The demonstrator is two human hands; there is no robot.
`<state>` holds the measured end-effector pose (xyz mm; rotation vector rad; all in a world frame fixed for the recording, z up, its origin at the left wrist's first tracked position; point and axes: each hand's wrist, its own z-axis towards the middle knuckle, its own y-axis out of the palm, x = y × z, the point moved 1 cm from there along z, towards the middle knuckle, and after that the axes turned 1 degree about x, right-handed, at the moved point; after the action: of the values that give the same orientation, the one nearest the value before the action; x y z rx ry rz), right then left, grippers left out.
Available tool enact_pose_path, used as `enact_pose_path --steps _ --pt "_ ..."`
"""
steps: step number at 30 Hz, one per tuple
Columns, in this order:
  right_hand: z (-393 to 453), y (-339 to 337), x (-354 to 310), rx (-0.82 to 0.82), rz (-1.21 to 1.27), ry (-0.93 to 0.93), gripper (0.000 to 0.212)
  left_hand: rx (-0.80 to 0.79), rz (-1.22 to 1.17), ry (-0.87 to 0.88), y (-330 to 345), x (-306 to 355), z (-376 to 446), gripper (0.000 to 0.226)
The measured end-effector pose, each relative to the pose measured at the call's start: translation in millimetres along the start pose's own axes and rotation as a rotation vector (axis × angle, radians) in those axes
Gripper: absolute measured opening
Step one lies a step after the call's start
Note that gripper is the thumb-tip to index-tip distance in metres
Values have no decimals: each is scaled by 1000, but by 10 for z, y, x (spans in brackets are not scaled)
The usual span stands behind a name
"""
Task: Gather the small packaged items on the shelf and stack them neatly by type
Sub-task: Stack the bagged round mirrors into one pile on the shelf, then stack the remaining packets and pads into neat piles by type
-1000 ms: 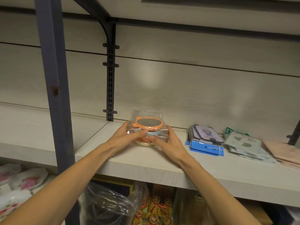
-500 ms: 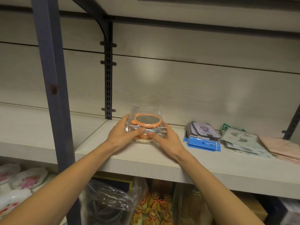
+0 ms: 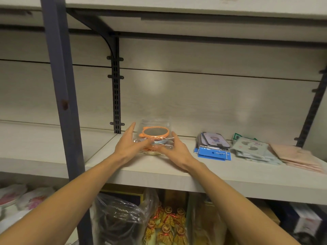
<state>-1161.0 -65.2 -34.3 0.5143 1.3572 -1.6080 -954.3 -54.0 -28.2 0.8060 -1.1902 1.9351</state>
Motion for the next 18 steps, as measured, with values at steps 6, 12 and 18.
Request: enact_pose_path --steps 6,12,18 --pt "-51 -531 -9 153 -293 -38 84 99 457 350 54 304 14 70" --pt "-254 -1306 428 347 -665 -94 47 3 539 584 587 731 5 56" --pt "-359 -1723 883 164 -952 -7 68 -138 580 716 1364 989 -58 44"
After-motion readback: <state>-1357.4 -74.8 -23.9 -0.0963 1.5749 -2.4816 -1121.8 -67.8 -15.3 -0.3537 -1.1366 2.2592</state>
